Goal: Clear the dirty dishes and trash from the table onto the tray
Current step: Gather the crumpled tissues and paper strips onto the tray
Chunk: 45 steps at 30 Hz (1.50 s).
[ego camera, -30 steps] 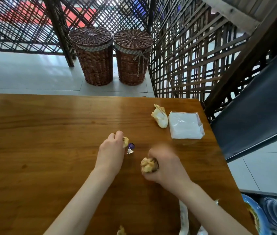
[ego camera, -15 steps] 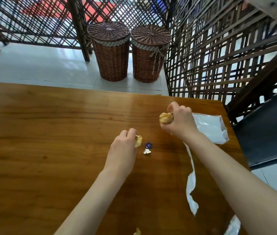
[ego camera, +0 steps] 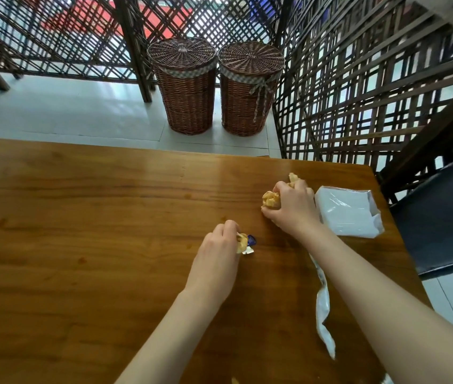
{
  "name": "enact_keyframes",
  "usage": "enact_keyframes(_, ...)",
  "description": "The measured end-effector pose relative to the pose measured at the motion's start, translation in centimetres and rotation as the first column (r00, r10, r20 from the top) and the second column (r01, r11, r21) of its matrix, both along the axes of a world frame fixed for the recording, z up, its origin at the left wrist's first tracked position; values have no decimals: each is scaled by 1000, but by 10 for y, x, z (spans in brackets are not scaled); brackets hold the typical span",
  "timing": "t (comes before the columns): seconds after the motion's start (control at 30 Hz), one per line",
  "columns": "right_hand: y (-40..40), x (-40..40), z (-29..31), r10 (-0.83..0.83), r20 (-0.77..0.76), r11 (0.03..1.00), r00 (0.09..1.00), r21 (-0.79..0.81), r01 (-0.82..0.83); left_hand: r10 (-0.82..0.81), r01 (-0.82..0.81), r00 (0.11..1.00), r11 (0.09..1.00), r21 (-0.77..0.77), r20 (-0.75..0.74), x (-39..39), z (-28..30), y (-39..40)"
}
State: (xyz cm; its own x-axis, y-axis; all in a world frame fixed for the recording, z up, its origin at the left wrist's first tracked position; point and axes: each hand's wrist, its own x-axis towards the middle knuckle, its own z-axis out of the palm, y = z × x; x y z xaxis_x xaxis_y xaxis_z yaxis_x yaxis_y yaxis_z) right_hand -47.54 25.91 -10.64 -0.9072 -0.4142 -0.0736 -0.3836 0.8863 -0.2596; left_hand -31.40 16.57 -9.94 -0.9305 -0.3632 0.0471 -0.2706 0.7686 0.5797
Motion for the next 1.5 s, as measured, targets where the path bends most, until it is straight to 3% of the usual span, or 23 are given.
enact_keyframes(0.27, 11, 18, 14, 74, -102, 983, 992, -161, -90, -73, 82, 991, 993, -85, 109, -14, -7, 15)
enact_keyframes(0.43, 21, 32, 27, 76, -159, 969, 984, -221, -111, 10, 7, 991, 992, -127, 133, -19, -9, 21)
enact_keyframes(0.73, 61, 83, 51, 59, -96, 959, 994, -270, -83, 109, -96, 991, 984, -147, 79, -9, -1, 12)
enact_keyframes(0.83, 78, 105, 57, 56, -67, 953, 996, -293, -73, 122, -117, 991, 989, -85, 52, 10, 7, 9)
enact_keyframes(1.17, 131, 195, 81, -23, -21, 934, 1000, -356, 14, -78, 75, 996, 994, 78, 44, 139, 28, 52)
enact_keyframes(1.5, 197, 256, 52, -56, 129, 951, 990, -295, 92, 37, -25, 988, 996, -80, 151, 204, 12, 114)
